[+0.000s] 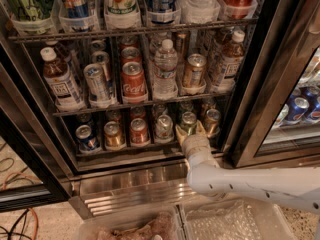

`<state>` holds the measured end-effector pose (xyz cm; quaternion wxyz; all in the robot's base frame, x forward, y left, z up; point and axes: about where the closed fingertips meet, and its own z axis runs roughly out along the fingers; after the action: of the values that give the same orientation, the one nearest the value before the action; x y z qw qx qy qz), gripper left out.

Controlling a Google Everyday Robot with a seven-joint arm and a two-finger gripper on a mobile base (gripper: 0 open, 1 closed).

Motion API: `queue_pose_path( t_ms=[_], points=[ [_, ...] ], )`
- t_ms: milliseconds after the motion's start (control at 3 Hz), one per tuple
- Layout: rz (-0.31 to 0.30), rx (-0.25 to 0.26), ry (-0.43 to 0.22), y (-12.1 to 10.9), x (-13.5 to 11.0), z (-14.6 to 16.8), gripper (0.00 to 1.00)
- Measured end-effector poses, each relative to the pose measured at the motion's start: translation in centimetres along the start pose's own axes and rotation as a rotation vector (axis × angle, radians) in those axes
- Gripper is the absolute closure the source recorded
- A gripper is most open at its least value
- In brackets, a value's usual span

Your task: Pick green can from bottom shelf of fridge

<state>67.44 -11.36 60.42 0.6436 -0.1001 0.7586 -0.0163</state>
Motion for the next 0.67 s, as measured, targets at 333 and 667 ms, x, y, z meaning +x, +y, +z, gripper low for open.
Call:
queue_pose_path(
  t_ms=[333,667],
  points=[
    [-0.007,0.009,0.001,-0.59,0.0,0.76,0.39],
    [0.014,0.008,0.012,-0.47,0.63,1.34,0.38]
  ],
)
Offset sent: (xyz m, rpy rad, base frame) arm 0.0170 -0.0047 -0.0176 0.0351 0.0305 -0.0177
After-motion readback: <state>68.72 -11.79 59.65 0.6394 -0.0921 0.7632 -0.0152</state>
